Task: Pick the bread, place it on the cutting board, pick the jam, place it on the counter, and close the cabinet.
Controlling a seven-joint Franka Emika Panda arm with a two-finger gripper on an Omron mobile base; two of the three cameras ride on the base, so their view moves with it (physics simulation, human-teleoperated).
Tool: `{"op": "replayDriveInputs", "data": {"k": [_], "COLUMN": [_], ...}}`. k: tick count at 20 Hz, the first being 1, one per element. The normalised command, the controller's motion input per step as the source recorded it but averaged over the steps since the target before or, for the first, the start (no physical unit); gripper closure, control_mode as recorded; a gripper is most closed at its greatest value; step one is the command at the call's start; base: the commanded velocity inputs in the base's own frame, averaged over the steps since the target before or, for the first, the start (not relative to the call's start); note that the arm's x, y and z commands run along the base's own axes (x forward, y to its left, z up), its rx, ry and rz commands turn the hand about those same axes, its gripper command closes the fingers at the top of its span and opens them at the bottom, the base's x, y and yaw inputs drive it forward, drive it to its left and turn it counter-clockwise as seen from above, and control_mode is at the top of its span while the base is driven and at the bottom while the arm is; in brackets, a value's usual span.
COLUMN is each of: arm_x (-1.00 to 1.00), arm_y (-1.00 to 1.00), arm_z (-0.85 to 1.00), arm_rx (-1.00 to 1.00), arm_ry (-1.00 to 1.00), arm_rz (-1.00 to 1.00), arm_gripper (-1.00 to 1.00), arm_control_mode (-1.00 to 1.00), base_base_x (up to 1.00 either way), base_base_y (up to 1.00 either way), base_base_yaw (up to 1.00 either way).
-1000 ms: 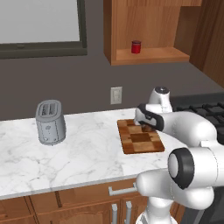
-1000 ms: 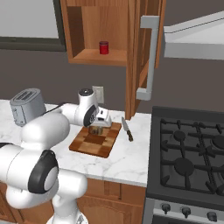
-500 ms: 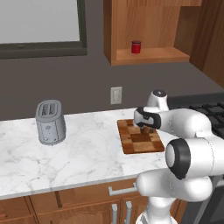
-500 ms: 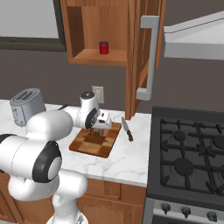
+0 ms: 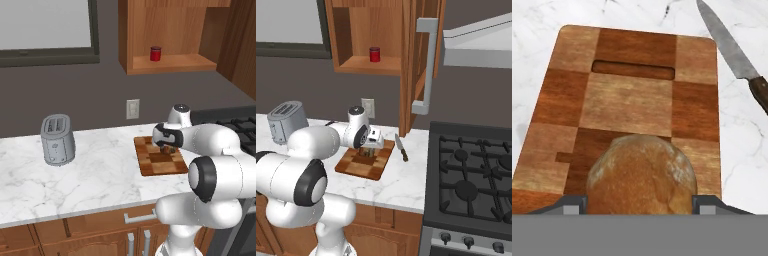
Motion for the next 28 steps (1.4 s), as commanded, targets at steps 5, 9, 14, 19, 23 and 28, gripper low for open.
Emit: {"op": "replayDriveInputs", "data": {"k": [5,9,14,19,23,28], "arm_x": [0.0,0.0,0.0,0.0,0.0,0.0], "arm_y": [0.0,0.0,0.0,0.0,0.0,0.0], "arm_z": [-0.01,-0.14,-0.16,-0.13,-0.12,-0.13], "arm_rx": [0.0,0.0,0.0,0.0,0.0,0.0], "arm_ry": [0.0,0.0,0.0,0.0,0.0,0.0], "arm_rz": [0.0,0.0,0.0,0.0,0.0,0.0], "arm_gripper": [1.0,1.0,1.0,1.0,1.0,1.0], "arm_control_mode": [-1.0,-1.0,-1.0,-1.0,-1.0,-1.0], "base_base_x": [0.0,0.0,0.0,0.0,0.0,0.0], "base_base_y": [0.0,0.0,0.0,0.0,0.0,0.0], "base_base_yaw": [0.0,0.0,0.0,0.0,0.0,0.0]}}
